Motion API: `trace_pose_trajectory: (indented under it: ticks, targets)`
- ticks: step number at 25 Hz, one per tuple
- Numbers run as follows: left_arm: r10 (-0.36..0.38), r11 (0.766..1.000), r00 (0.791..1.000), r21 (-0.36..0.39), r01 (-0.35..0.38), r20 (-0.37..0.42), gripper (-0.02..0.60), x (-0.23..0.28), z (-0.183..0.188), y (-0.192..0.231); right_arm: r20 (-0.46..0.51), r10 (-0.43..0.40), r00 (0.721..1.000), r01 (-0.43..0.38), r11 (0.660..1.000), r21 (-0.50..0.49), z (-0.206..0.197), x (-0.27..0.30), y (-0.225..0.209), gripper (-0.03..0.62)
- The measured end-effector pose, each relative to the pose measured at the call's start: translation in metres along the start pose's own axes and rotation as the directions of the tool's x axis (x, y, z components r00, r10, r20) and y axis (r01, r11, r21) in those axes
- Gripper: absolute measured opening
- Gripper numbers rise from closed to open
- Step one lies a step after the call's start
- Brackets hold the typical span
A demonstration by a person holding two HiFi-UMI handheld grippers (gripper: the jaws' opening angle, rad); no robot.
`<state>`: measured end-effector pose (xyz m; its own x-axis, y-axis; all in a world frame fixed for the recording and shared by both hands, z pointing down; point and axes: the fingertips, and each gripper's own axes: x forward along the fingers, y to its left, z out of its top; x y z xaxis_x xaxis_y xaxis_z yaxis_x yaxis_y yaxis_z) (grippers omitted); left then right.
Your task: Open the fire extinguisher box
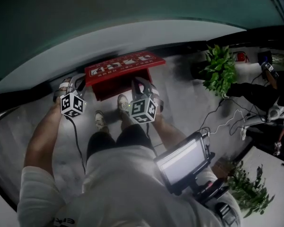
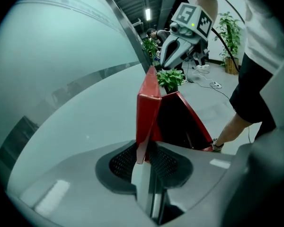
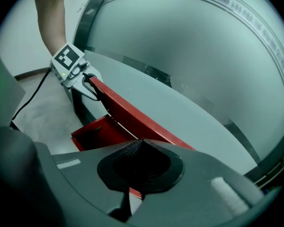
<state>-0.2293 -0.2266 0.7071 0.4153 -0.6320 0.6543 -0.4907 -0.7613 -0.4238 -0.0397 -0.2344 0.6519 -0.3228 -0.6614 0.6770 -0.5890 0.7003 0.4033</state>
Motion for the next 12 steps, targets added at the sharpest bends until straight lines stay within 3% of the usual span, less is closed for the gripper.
trace_pose_trajectory:
  ticks: [12]
  targets:
    - [-0.025, 0.978, 0.993, -0.208, 0.001, -0.112, 0.077, 0.023, -0.002, 0.03, -0.079, -0.026, 0.997, 0.029, 0.999, 0.036, -0.06, 0.057, -0.118, 0.015]
